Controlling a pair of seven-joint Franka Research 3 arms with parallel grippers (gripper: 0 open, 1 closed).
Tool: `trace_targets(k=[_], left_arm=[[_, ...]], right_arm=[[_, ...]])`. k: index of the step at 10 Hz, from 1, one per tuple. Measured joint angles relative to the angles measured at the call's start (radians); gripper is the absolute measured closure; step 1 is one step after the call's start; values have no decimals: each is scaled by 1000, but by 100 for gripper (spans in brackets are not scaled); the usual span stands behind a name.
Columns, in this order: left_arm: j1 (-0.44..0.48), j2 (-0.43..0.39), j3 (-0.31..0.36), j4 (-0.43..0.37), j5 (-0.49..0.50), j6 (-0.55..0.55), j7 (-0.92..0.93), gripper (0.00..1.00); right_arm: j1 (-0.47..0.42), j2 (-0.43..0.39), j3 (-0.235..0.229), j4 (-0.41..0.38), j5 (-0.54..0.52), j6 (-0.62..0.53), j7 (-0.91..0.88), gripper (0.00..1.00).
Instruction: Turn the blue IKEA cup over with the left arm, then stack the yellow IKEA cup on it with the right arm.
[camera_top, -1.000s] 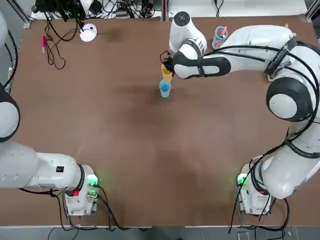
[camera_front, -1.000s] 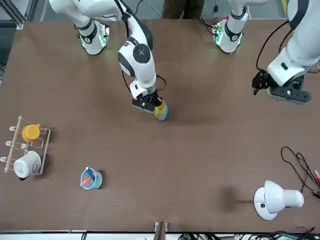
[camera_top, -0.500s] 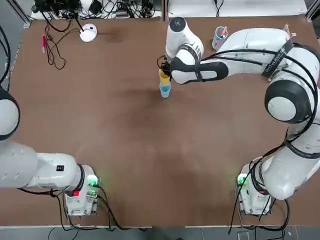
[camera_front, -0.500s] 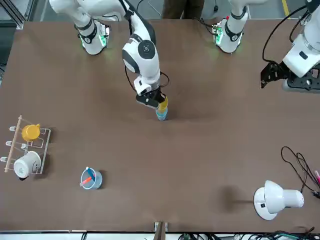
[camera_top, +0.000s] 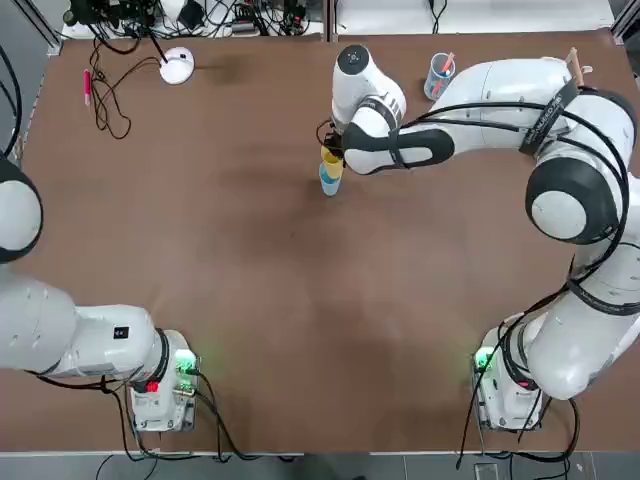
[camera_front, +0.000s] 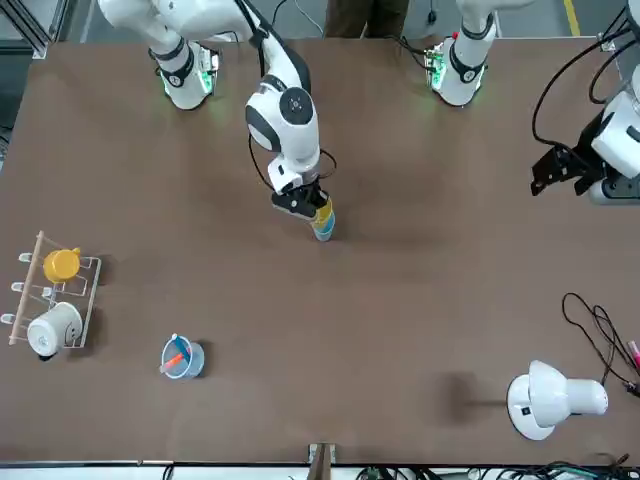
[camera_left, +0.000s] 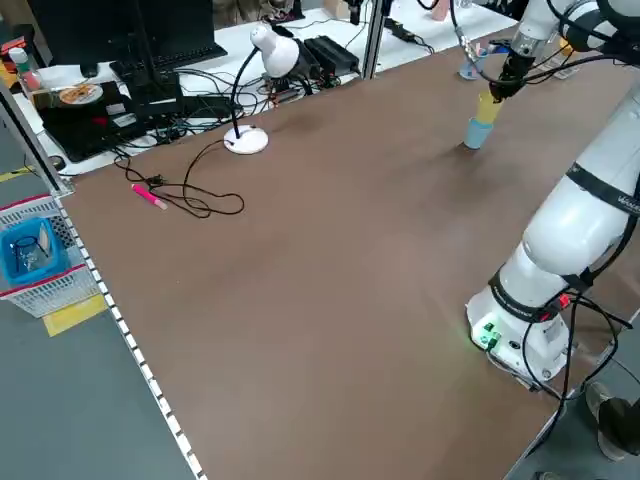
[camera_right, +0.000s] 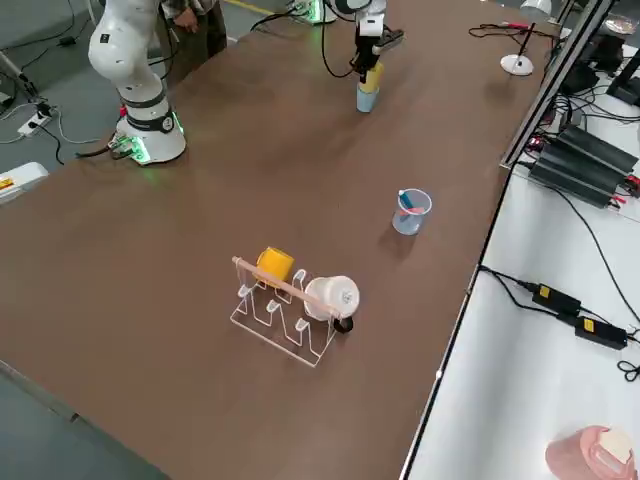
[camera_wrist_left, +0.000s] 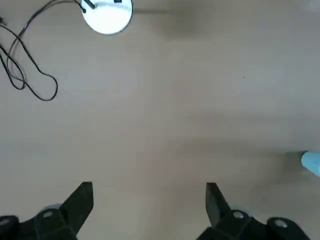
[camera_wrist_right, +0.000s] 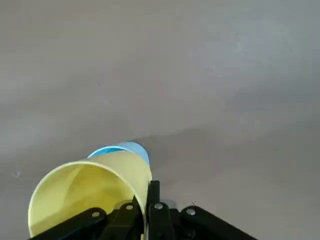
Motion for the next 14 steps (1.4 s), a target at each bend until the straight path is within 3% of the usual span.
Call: trace_targets(k=[7,9,14], left_arm=[[0,1,-6,48,29,0,-2,1],[0,1,-7,48,45,0,-2,1],[0,1,-7,48,45,0,3,1]], right_arm=[[0,24,-1,17,-1,1,20,96],[-1,27,-1,22,-2,1,23,92],[-6,27,-2,26,-2,1,36,22]])
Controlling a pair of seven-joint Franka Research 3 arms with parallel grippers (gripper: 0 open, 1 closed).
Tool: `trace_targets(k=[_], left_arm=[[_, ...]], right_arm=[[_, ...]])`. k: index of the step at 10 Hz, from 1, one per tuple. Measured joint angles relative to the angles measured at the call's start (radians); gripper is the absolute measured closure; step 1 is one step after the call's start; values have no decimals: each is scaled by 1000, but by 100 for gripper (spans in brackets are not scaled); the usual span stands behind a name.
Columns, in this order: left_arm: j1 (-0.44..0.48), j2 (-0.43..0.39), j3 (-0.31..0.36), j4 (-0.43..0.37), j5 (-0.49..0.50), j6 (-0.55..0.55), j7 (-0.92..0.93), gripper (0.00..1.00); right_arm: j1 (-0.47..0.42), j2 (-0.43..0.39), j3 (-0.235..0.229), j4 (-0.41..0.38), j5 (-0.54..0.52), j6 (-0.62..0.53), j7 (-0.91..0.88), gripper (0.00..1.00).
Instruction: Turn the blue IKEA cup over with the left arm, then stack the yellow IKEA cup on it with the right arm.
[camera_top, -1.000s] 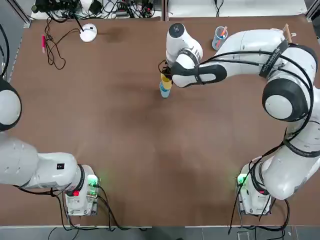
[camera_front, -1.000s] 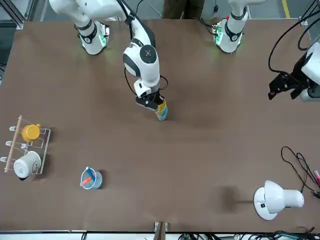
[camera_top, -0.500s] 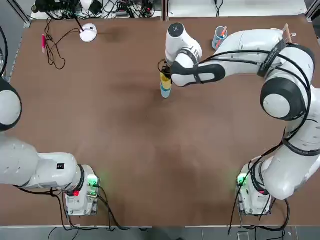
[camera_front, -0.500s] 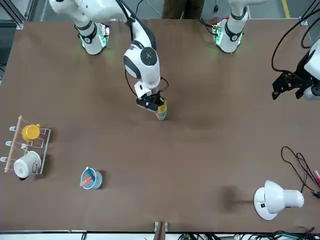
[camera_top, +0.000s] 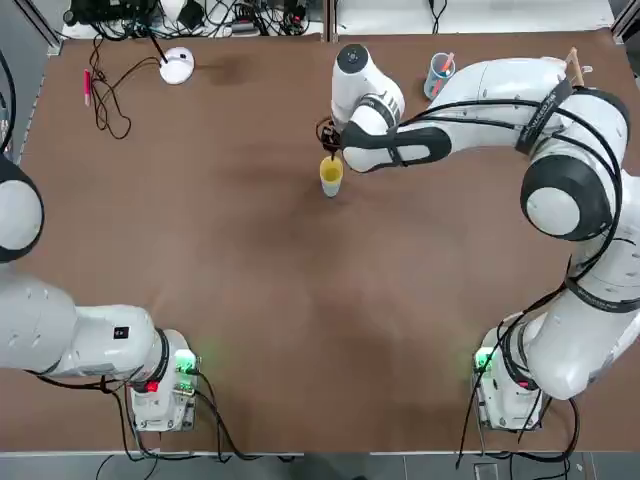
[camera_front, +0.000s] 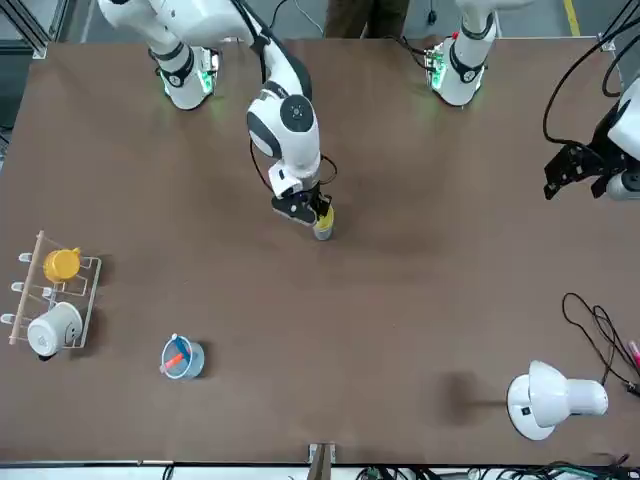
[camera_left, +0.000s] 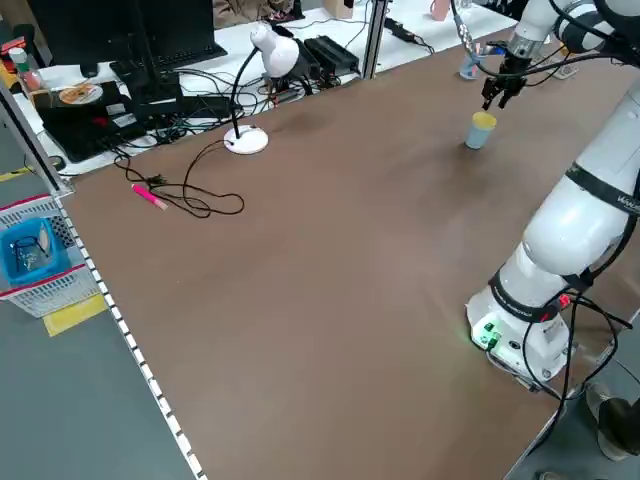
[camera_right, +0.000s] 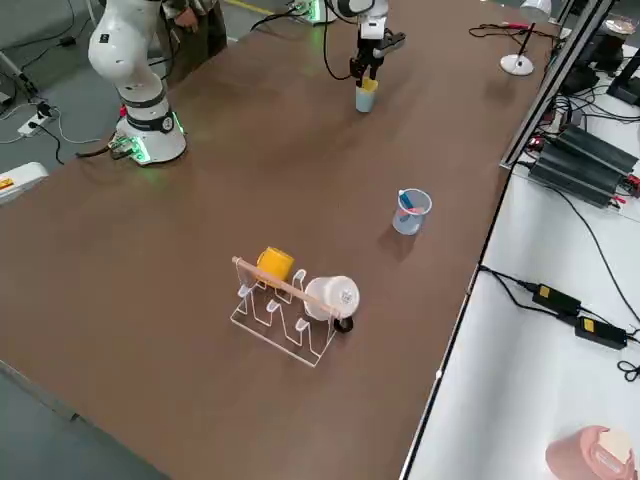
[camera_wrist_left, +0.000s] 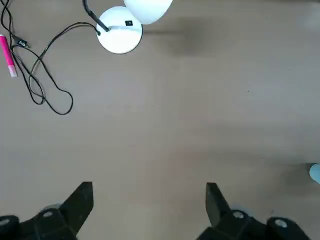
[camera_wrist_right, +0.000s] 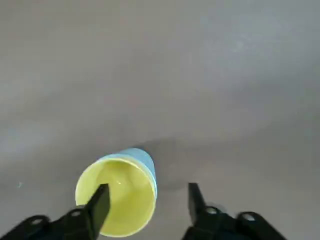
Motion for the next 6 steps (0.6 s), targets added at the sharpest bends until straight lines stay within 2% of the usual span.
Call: trace_targets(k=[1,2,3,5,6], left_arm=[[0,0,0,0,0,0,0,1],[0,0,0,0,0,0,0,1],[0,0,1,0,0,0,0,1],[1,0,0,1,0,0,0,1],[1,0,1,1,0,0,0,1]], right_arm=[[-14,0,-1,3,-1,0,-5,6],[-46,-1,1,9,-2,0,-29,0],[-111,-4,20,17,-2,0,-92,0],[-321,-14,131,26,-2,-18,-261,0],[-405,-24,161,26,-3,-39,-351,0]])
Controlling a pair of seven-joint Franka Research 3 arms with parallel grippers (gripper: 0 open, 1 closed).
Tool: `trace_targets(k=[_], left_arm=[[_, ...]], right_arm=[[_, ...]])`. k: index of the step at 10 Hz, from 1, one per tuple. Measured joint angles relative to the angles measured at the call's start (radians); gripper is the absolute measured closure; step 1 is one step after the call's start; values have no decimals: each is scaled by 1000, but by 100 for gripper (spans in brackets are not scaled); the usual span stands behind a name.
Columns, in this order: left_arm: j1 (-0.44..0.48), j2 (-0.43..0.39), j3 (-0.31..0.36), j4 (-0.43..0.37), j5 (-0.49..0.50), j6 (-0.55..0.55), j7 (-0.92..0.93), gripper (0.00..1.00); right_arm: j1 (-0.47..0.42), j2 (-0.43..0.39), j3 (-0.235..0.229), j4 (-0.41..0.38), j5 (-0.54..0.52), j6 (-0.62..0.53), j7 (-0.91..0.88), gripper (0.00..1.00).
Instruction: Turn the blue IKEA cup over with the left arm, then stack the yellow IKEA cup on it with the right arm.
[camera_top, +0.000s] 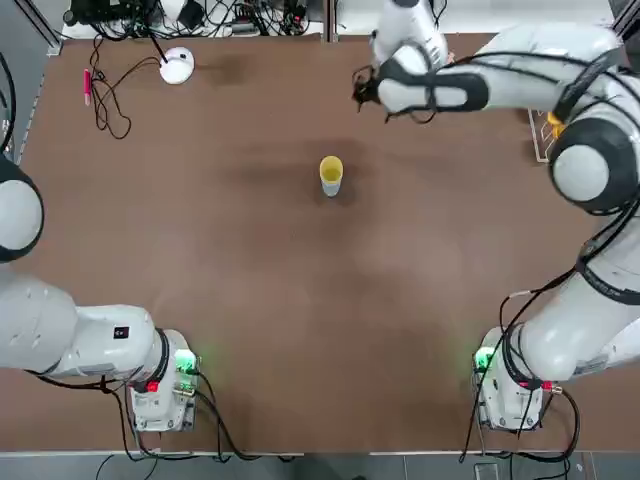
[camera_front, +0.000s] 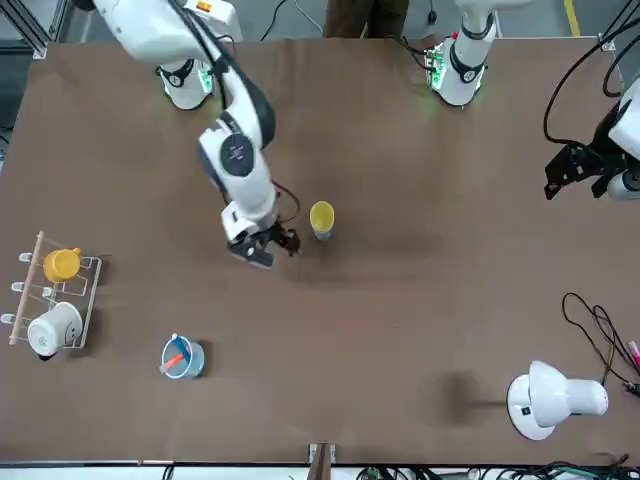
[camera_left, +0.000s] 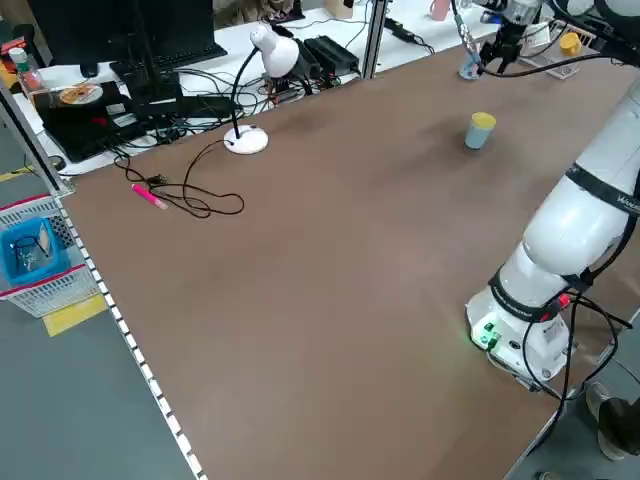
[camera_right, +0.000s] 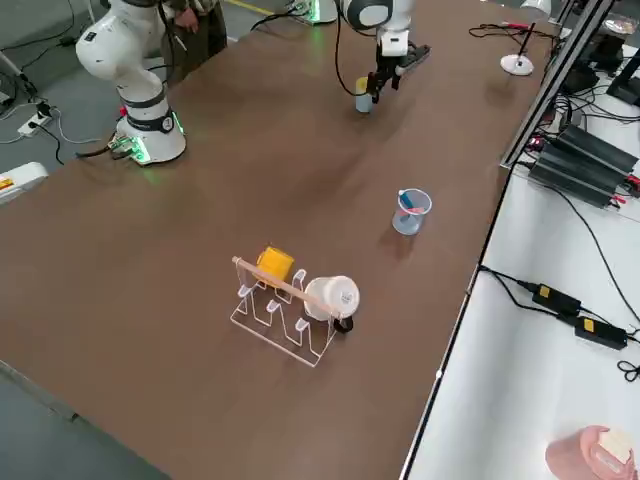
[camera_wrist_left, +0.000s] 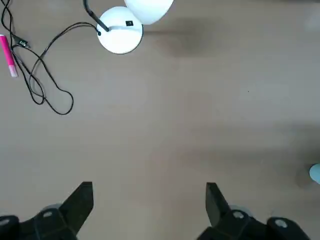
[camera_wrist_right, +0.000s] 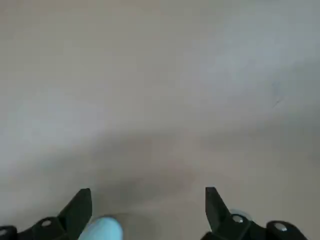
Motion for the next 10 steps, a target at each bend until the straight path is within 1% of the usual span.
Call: trace_targets(k=[2,3,4,5,6,8,10], left_arm=[[0,0,0,0,0,0,0,1],[0,0,0,0,0,0,-1,1],[0,0,0,0,0,0,-2,1],[0,0,0,1,0,0,-2,1],[0,0,-1,1,0,0,-2,1],[1,0,0,1,-1,0,-2,1],[0,0,-2,2,-4,-2,-1,1]], right_arm=[[-120,-17,17,-4,-1,-21,-180,0],[-177,-28,22,-18,-2,-24,-280,0],[-231,-40,21,-31,-3,-24,-383,0],[-276,-56,5,-35,-5,-36,-487,0],[-298,-79,-47,-36,-4,-58,-589,0],[-301,-141,-194,-33,24,-90,-755,0],[-280,-220,-325,-8,98,-181,-875,0]])
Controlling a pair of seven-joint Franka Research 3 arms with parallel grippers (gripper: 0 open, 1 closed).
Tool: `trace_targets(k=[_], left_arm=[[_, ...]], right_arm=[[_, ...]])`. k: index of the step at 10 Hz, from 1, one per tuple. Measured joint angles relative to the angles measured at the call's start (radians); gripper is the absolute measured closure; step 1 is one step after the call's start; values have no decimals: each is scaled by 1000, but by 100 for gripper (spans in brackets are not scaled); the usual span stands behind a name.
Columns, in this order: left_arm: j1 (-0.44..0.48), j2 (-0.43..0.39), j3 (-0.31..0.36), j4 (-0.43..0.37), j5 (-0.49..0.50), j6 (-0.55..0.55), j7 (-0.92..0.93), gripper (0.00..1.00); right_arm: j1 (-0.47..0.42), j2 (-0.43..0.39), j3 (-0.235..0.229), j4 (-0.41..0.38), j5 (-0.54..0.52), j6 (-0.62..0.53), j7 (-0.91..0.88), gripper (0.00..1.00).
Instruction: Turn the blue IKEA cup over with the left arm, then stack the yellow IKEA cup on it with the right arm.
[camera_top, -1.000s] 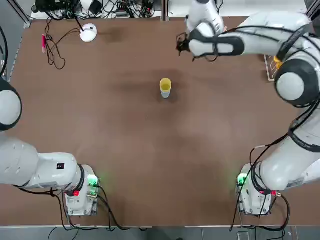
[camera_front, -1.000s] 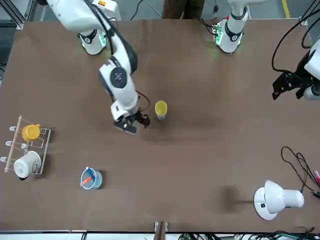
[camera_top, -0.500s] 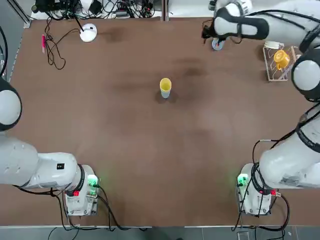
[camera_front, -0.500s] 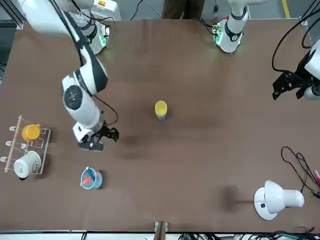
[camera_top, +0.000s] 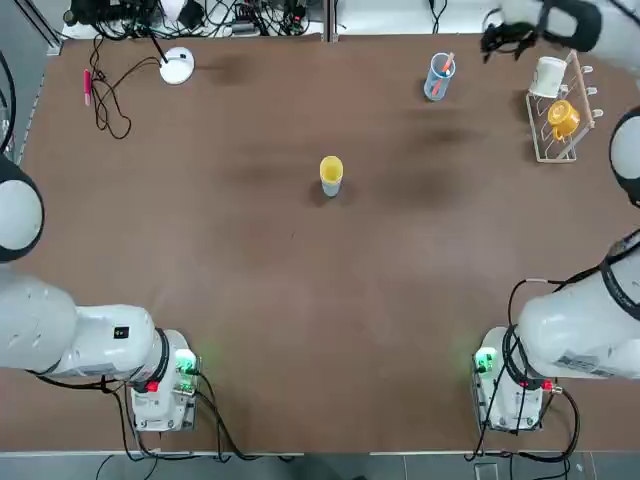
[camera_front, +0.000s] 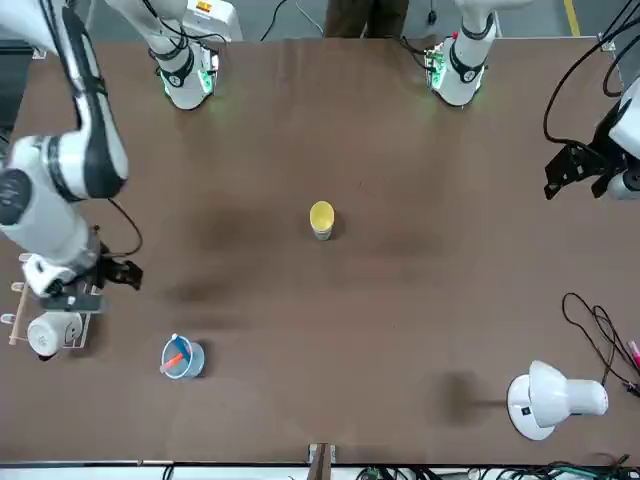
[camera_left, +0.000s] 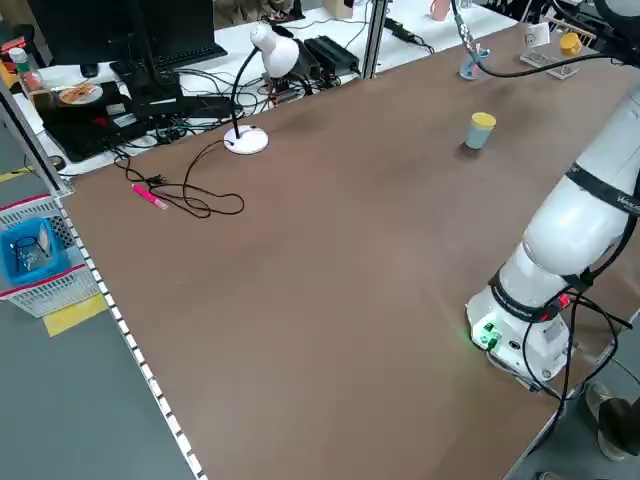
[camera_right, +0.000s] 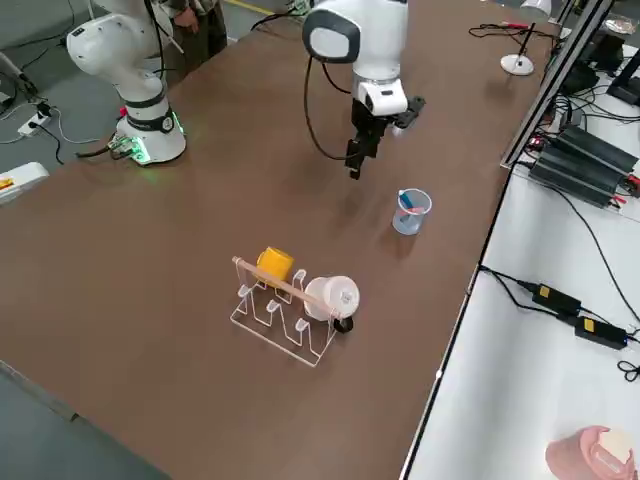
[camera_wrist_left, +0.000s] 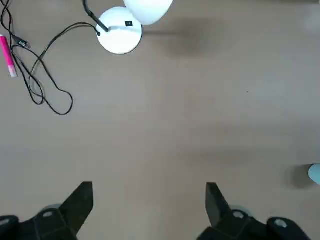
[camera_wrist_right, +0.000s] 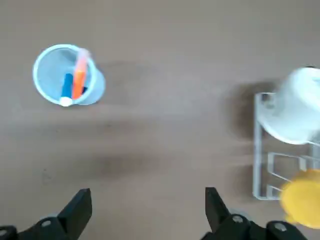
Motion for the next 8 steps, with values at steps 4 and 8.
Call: trace_targets(k=[4,8], left_arm=[[0,2,-3,0,-27,-33,2,1],[0,4,-4,0,-27,-41,3,1]], right_arm=[[67,-154,-125,92,43,-228,-27,0],[66,-176,-135,91,103,-268,-13,0]])
